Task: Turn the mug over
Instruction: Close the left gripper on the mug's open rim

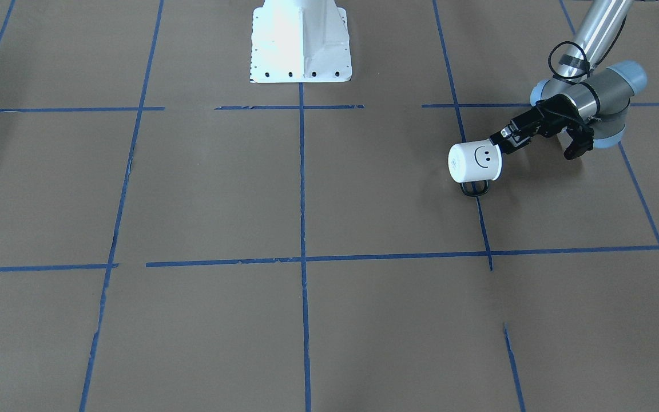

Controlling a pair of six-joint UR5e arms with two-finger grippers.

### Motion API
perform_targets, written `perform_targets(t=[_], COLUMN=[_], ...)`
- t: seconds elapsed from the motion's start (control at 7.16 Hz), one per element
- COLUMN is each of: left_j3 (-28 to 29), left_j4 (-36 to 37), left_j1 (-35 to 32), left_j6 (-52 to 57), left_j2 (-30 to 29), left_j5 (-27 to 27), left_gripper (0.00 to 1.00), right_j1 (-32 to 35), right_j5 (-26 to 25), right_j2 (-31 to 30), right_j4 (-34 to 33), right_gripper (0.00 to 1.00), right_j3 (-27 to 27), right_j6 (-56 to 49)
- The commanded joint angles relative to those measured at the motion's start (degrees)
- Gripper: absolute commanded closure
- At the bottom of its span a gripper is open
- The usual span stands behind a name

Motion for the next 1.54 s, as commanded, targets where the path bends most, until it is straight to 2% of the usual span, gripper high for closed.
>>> perform_targets(t=[0.0, 0.28, 0.42, 0.56, 0.84, 1.12, 1.4], left_j3=[0.1, 2.0, 2.2, 2.2, 2.2, 2.2, 1.6], left_j4=[0.0, 0.0, 0.0, 0.0, 0.0, 0.0, -0.1], left_j1=[-1.7, -2.2, -2.2, -2.4, -2.5, -2.5, -2.7], left_j6=[0.0, 0.0, 0.1, 0.0, -0.1, -0.1, -0.1], left_j2=[-0.3, -2.3, -2.4, -2.5, -2.6, -2.6, -2.6], left_j5=[-0.9, -0.9, -0.9, -0.9, -0.9, -0.9, -1.6], left_gripper=[0.09, 0.1, 0.13, 0.23, 0.75, 1.0, 1.0], right_j1=[0.0, 0.0, 0.0, 0.0, 0.0, 0.0, 0.0], right_j5=[0.0, 0.0, 0.0, 0.0, 0.0, 0.0, 0.0], right_j2=[0.0, 0.0, 0.0, 0.0, 0.0, 0.0, 0.0], right_j4=[0.0, 0.0, 0.0, 0.0, 0.0, 0.0, 0.0], right_gripper=[0.0, 0.0, 0.0, 0.0, 0.0, 0.0, 0.0], right_j3=[0.0, 0.0, 0.0, 0.0, 0.0, 0.0, 0.0], right_j6=[0.0, 0.0, 0.0, 0.0, 0.0, 0.0, 0.0])
